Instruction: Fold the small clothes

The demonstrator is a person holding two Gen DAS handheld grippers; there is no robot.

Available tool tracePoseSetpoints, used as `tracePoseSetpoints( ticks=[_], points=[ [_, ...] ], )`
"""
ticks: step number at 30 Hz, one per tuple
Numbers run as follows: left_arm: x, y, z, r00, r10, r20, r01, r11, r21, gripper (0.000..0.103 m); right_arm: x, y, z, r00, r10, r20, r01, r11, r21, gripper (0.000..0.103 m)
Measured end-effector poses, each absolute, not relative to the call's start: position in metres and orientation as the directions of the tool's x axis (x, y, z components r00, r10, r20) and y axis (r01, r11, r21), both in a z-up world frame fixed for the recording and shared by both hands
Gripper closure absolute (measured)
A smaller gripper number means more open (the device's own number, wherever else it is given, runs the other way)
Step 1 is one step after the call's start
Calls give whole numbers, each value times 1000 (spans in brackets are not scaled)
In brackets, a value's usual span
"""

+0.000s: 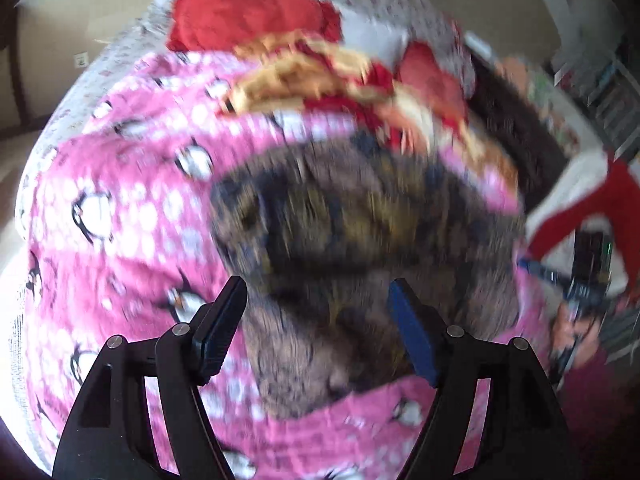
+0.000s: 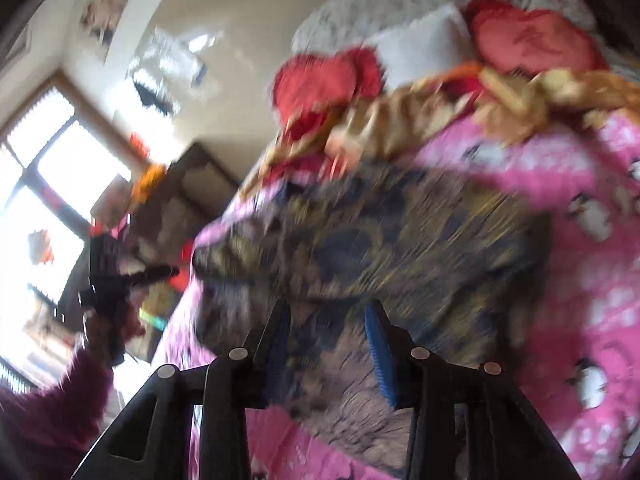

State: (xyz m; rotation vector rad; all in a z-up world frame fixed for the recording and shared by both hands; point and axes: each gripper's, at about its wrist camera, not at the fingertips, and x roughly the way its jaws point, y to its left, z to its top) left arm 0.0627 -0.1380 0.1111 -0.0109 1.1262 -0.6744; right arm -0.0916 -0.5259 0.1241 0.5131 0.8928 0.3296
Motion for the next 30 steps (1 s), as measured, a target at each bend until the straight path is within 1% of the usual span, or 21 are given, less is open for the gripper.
tracePoseSetpoints(
  ticks=[3,5,8,11,13,16,18,20,22,24,26,27,29,30],
  points=[
    [58,-161,86,251,-386,-888,524,825,-211,29,-67,-497,93,506,462,-728,-73,864,498,65],
    [69,-171,75,243,-351,-904,517,835,-185,29,-47,-486,81,487,432,-759,-76,887,456,65],
    [97,-181,75,231,-365,-902,495,842,-214,29,-20,-489,90,556,374,-742,-70,911,406,65],
    [131,-185,98,279,-460,-843,476,829,-295,29,12,-501,109,649,324,-688,-54,922,383,65],
    [153,-183,111,322,-498,-805,434,833,-342,29,30,-507,118,688,278,-671,-28,933,358,65],
    [175,-175,125,375,-545,-749,366,830,-421,29,48,-521,131,732,228,-642,28,931,363,65],
    [178,-168,133,394,-561,-729,346,825,-447,29,43,-531,142,744,238,-624,39,917,396,65],
    [173,-161,136,390,-574,-720,361,815,-454,29,26,-538,152,761,247,-600,35,908,417,65],
    [159,-153,135,380,-563,-734,377,818,-433,29,2,-546,156,757,188,-625,74,927,368,58],
    [141,-146,129,366,-550,-751,399,822,-407,29,-18,-556,155,745,126,-655,119,941,317,55],
    [125,-148,117,343,-533,-773,421,824,-381,29,-39,-572,146,709,36,-704,192,951,242,54],
    [118,-149,109,325,-528,-785,429,822,-376,29,-47,-579,138,681,3,-732,224,951,212,54],
    [112,-157,89,287,-502,-816,431,828,-358,29,-50,-587,121,639,7,-769,244,947,211,55],
    [110,-161,81,283,-484,-828,423,838,-345,29,-47,-589,112,611,5,-791,256,945,203,64]
  ],
)
